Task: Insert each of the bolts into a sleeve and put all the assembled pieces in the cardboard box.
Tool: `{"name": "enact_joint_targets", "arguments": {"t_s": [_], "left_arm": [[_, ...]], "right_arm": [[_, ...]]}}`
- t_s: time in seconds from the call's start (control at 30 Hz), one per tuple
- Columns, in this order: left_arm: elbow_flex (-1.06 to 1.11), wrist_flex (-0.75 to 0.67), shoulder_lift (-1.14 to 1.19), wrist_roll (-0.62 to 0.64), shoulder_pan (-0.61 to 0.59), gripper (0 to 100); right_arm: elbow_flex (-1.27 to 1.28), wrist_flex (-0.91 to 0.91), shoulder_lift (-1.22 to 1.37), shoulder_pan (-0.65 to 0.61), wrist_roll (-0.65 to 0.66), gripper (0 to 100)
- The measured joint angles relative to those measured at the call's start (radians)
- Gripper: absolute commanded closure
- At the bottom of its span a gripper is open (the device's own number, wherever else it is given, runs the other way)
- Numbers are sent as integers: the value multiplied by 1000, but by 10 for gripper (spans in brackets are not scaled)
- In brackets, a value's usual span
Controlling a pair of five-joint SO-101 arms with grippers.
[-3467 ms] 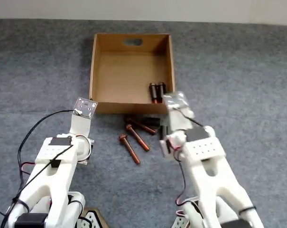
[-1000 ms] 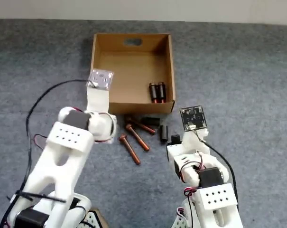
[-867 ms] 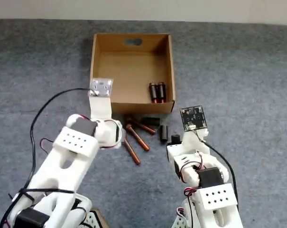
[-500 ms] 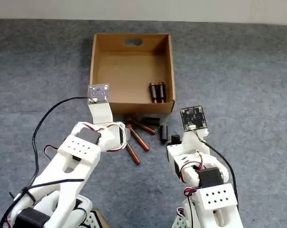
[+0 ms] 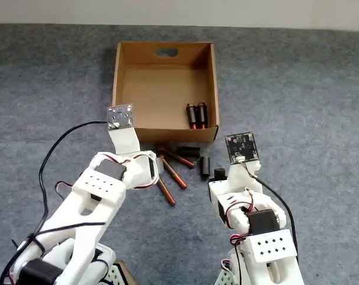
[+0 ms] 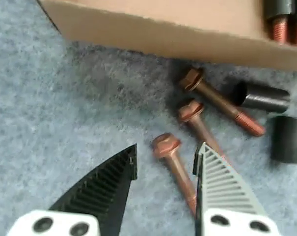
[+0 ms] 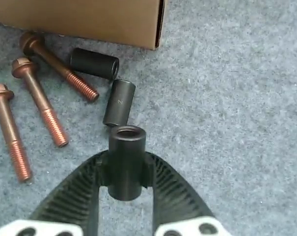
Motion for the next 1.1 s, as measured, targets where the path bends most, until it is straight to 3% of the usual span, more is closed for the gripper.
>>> {"name": "enact_joint_targets", "arguments": {"t_s": [0.37,0.73,0.9,0.93,1.1], "left_arm": [[-379,302,440,2,35,803],[-508,325,632,2,51,806],[-517,347,632,0,51,956],[-523,353,634,-9,51,996],[-516,373,635,-184,49,994]], "right_arm": [[0,0,0,0,0,992],[0,0,0,0,0,992],[0,0,0,0,0,992],[0,0,0,0,0,992],[0,0,0,0,0,992]]}}
